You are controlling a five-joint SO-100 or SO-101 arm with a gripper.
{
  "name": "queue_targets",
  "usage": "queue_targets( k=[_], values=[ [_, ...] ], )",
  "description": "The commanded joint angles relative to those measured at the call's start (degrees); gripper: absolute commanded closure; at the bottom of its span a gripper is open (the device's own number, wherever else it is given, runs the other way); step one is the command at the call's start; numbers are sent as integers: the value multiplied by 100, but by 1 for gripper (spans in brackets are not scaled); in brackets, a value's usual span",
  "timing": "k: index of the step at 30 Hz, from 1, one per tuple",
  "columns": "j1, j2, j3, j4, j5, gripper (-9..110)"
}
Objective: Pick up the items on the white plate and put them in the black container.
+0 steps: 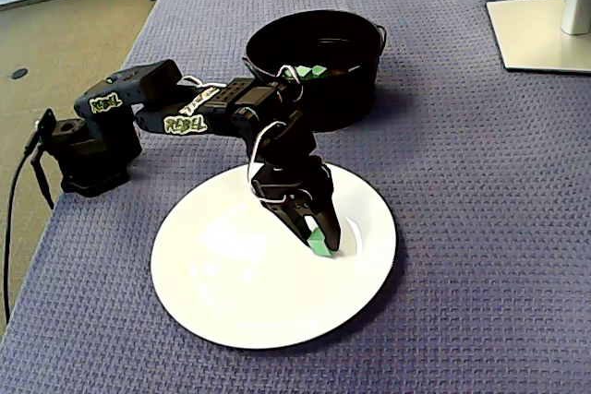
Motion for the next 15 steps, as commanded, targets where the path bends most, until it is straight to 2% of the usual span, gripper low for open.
queue_targets(
  k=[1, 5, 10, 12, 15],
  values=[
    [-97, 193, -360, 176, 79, 102],
    [-35, 1160, 70, 396, 141, 102],
    [-352, 4228, 1415, 290, -229, 102],
    [-905, 5572, 1934, 220, -677, 102],
    [-2329, 7093, 2531, 334, -1512, 102]
  ],
)
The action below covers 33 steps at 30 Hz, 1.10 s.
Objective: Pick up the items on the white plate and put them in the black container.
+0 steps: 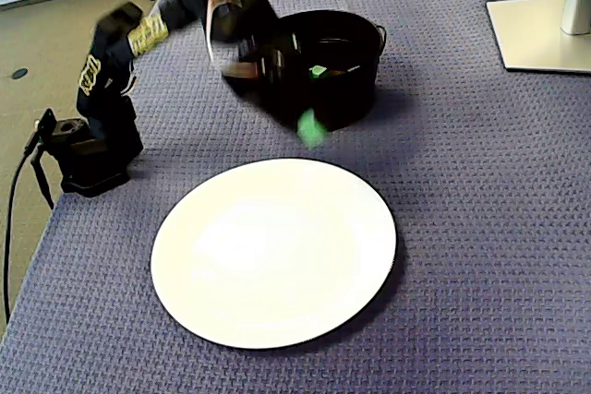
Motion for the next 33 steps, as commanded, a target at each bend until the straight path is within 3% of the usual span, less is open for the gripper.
queue_targets(
  k=[1, 5, 8, 17, 28, 33],
  values=[
    [-1986, 3208, 800, 70, -1002, 102],
    [-3999, 3920, 2188, -18, -1204, 102],
    [-4614, 3885, 3375, -448, -1081, 102],
    [-4386, 3173, 6240, -2769, -896, 102],
    [-4148, 3006, 6776, -3340, -870, 101],
    [-3990, 3507, 6636, -3006, -747, 72]
  ],
)
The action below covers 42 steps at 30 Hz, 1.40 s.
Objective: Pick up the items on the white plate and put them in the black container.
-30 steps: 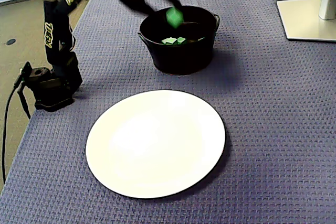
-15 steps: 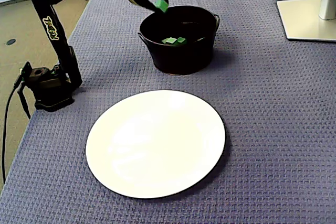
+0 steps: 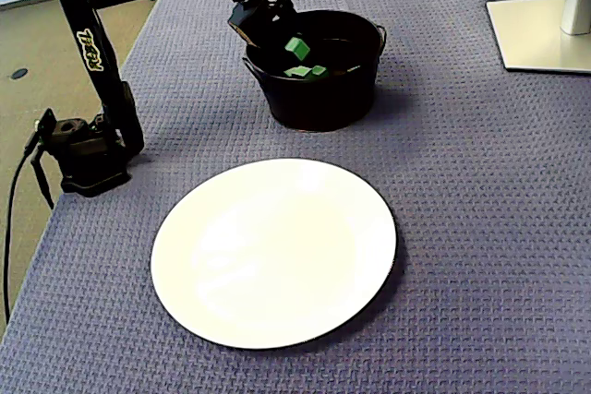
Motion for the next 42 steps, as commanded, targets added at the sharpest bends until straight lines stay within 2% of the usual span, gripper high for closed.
queue_targets(
  k=[1, 5, 8, 14, 17, 21, 25, 31, 37, 42],
  values=[
    [211, 694, -246, 343, 105, 68],
    [422, 1652, -642, 1187, 229, 67],
    [492, 2479, -765, 1890, -229, 69],
    [668, 5730, 1134, 3076, -3577, 72],
    [1116, 7049, 1969, 4052, -5203, 74],
    [1714, 8886, 3524, 5089, -7471, 71],
    [1986, 8895, 3981, 5546, -7910, 72],
    [1978, 8895, 5423, 4799, -7690, 72],
    [1415, 8895, 5370, 4816, -7471, 74],
    [1441, 8895, 5370, 4816, -7471, 74]
  ],
)
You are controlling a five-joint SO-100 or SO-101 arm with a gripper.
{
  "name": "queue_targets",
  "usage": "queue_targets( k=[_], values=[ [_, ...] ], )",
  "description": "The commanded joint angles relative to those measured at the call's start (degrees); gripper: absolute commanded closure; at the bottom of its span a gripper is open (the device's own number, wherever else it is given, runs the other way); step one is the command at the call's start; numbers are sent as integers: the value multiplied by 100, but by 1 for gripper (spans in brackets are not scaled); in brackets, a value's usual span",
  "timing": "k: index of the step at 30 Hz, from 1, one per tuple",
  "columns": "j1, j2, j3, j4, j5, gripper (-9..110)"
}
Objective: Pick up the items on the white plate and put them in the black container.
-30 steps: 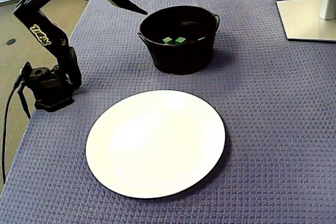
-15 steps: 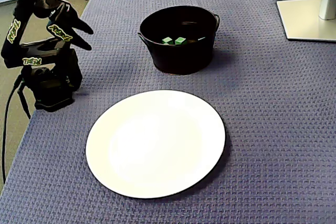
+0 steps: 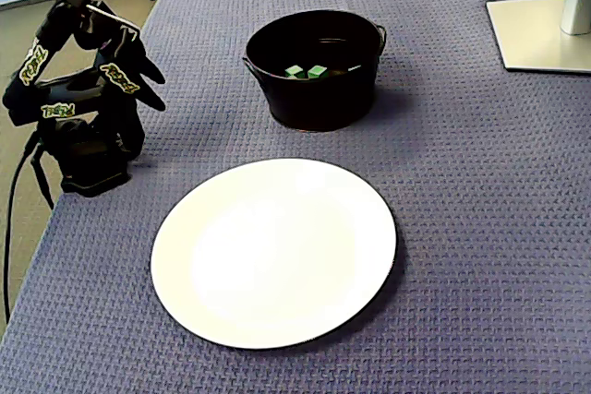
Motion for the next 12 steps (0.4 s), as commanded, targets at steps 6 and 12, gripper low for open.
queue_targets(
  k=[6, 12],
  values=[
    [-62, 9, 475, 185, -9, 74],
    [-229, 9, 246, 378, 44, 73]
  ],
)
